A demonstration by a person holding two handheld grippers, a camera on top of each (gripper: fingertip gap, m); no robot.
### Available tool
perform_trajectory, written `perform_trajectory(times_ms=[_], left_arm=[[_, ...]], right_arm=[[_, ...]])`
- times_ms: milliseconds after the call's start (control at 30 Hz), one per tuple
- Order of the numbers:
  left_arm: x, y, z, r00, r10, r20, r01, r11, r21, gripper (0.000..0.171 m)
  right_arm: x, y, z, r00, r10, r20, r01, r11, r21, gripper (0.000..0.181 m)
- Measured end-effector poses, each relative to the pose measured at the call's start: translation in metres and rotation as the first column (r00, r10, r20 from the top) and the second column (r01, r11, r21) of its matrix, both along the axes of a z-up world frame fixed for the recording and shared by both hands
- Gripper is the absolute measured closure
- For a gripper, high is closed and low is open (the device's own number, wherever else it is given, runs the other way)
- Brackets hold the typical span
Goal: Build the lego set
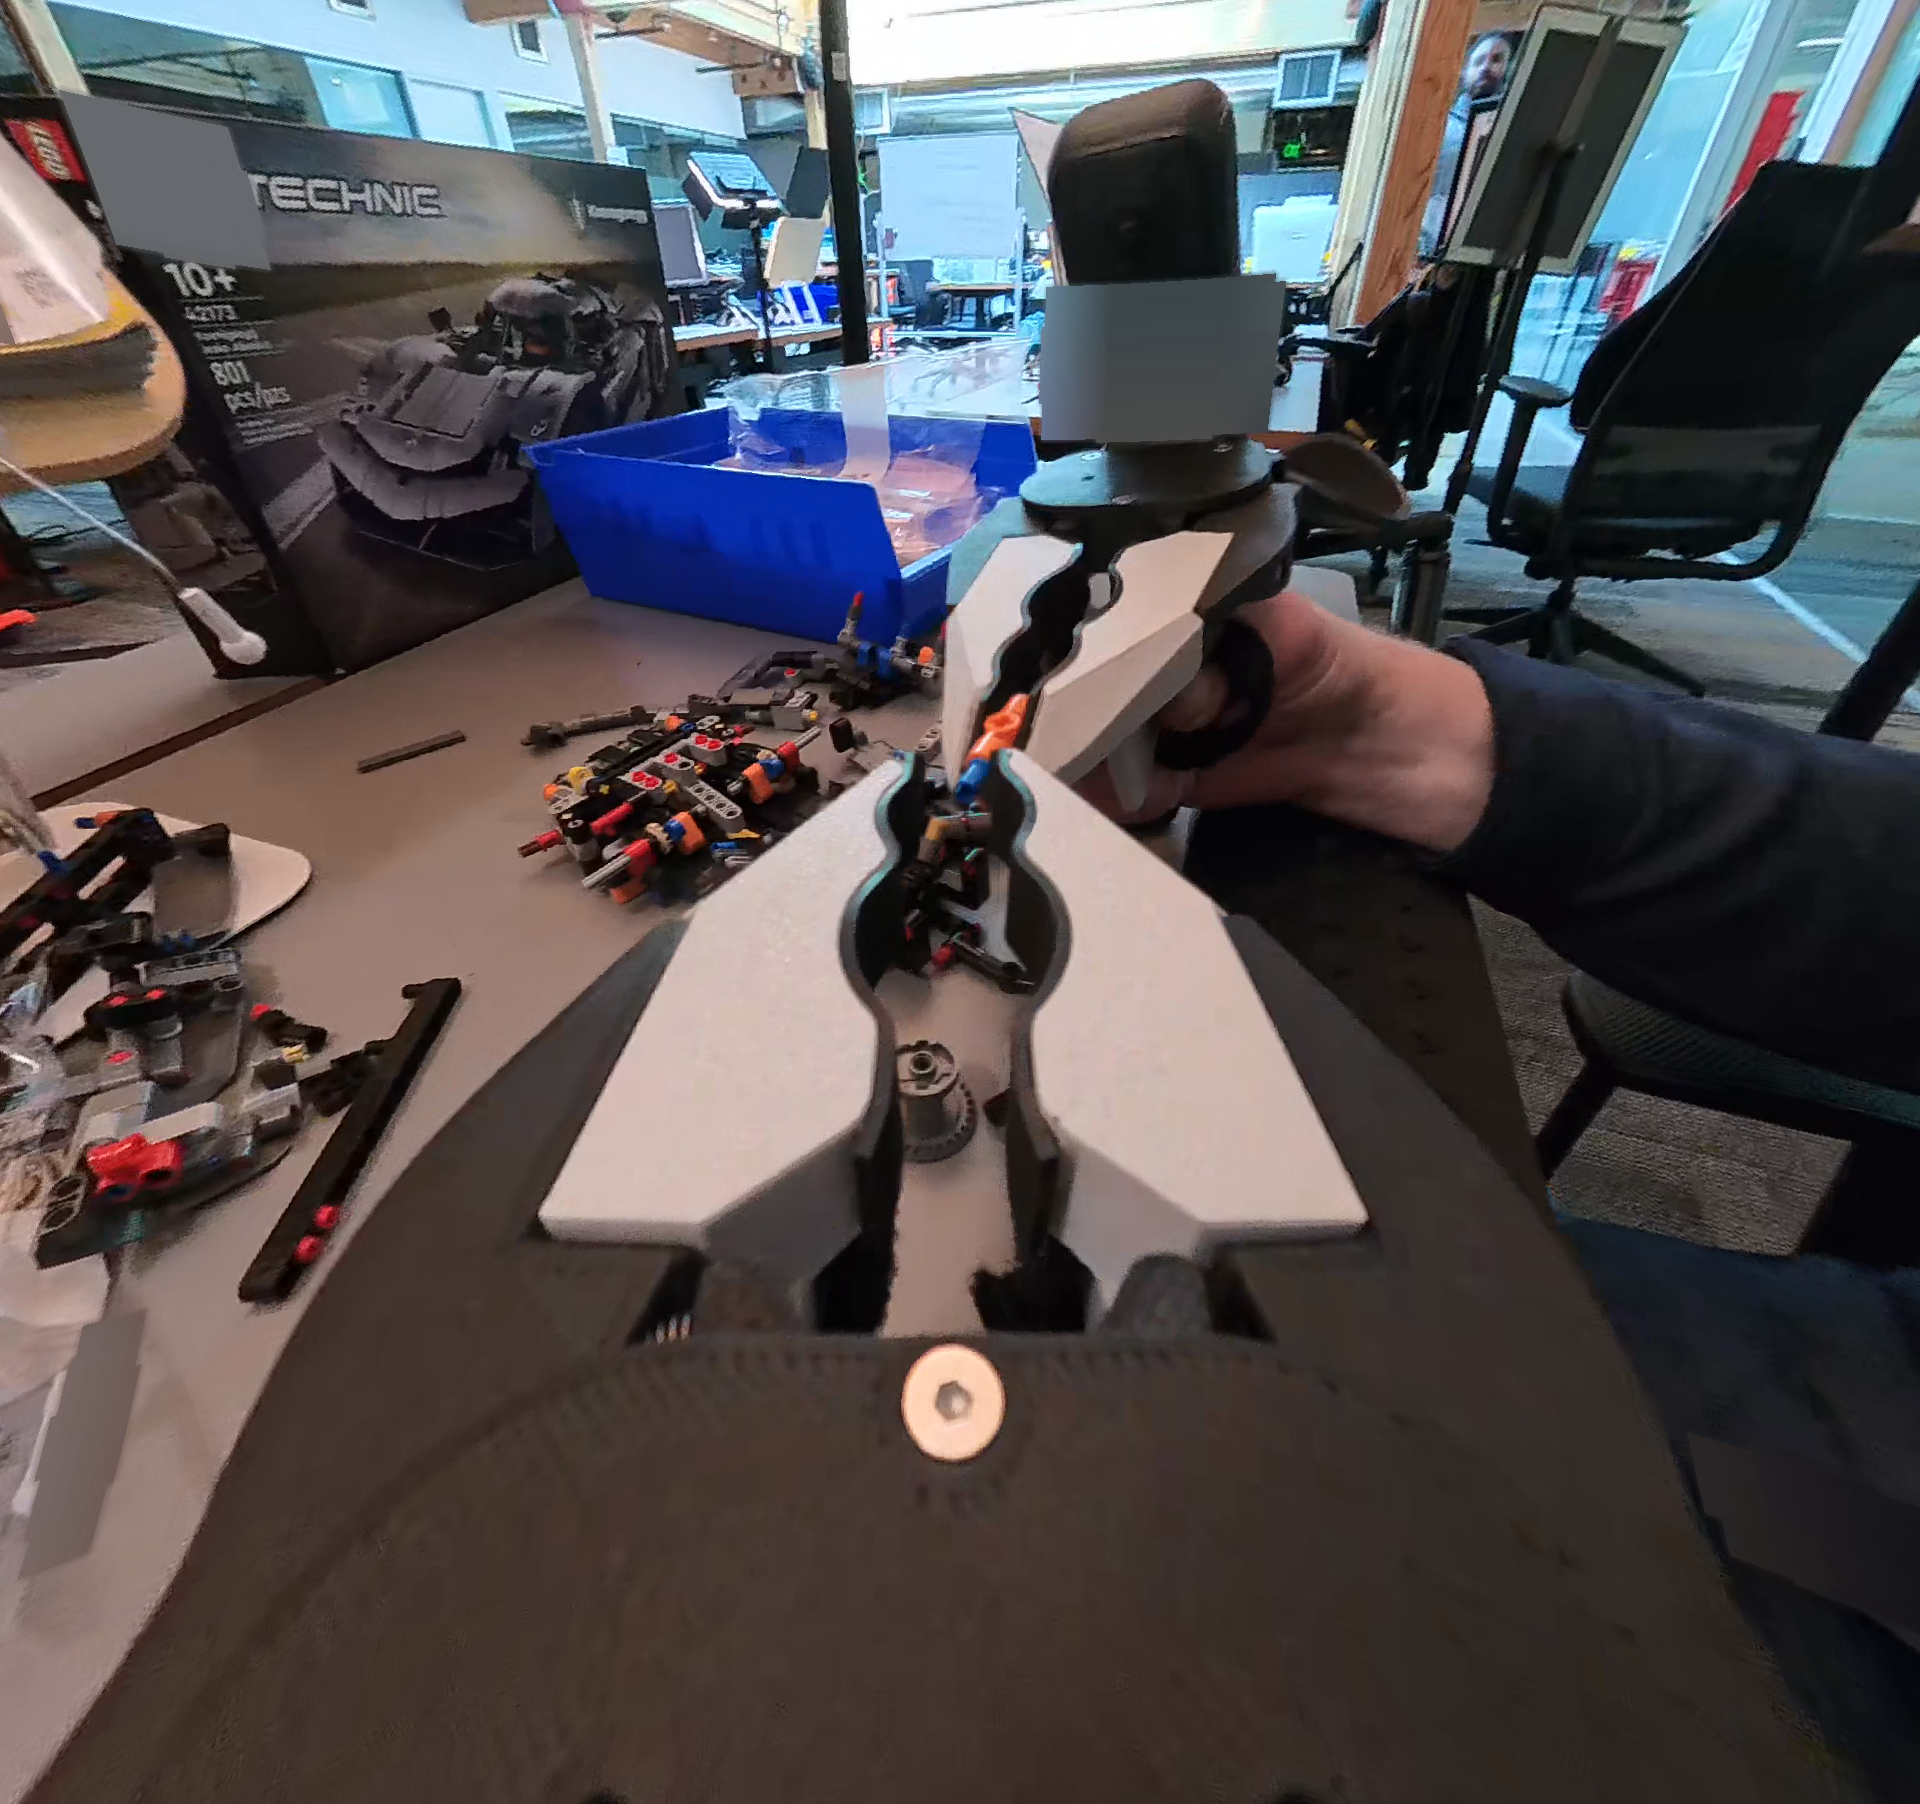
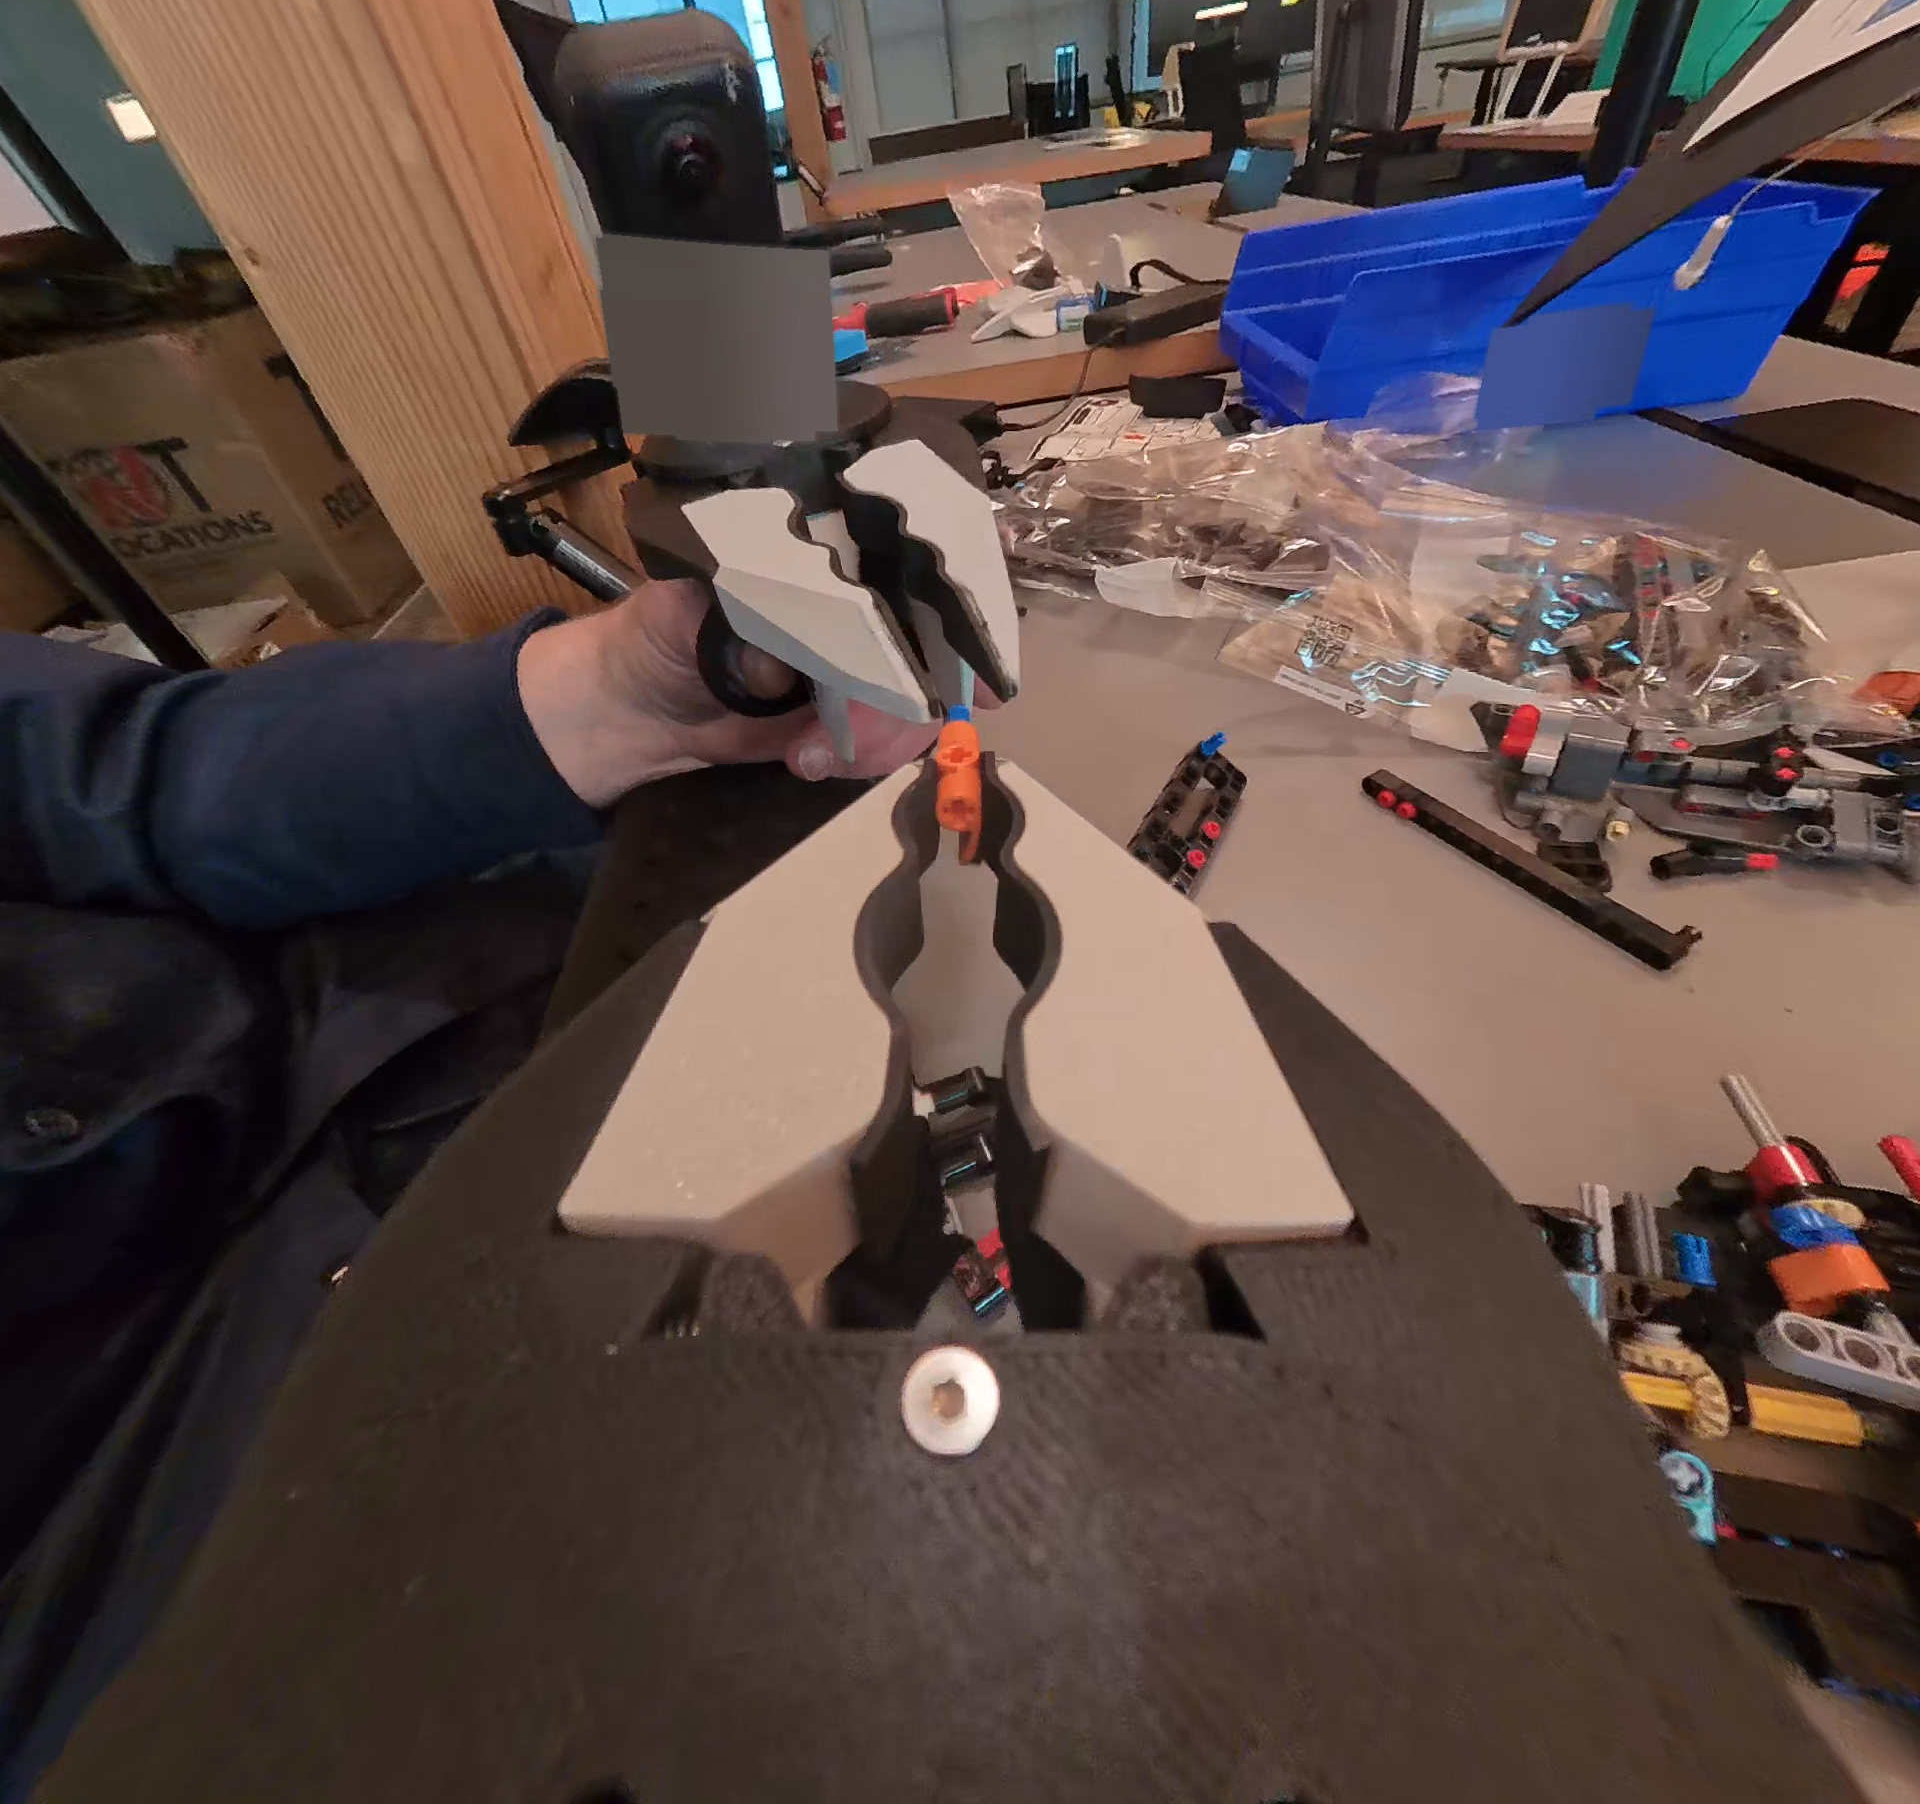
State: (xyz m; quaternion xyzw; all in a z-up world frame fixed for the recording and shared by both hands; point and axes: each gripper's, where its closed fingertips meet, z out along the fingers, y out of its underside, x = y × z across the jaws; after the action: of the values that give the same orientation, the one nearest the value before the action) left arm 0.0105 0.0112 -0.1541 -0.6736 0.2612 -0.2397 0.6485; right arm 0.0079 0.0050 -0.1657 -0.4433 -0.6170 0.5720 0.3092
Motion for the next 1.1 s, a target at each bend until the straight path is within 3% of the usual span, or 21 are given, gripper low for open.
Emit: perform_trajectory(times_ms=[1100], left_arm=[[0.01, -0.012, 0.006, 0.991, -0.114, 0.069, 0.115, 0.993, -0.004, 0.168]], right_arm=[[0.005, -0.011, 0.012, 0.996, 0.076, -0.054, -0.079, 0.995, -0.063, 0.177]])
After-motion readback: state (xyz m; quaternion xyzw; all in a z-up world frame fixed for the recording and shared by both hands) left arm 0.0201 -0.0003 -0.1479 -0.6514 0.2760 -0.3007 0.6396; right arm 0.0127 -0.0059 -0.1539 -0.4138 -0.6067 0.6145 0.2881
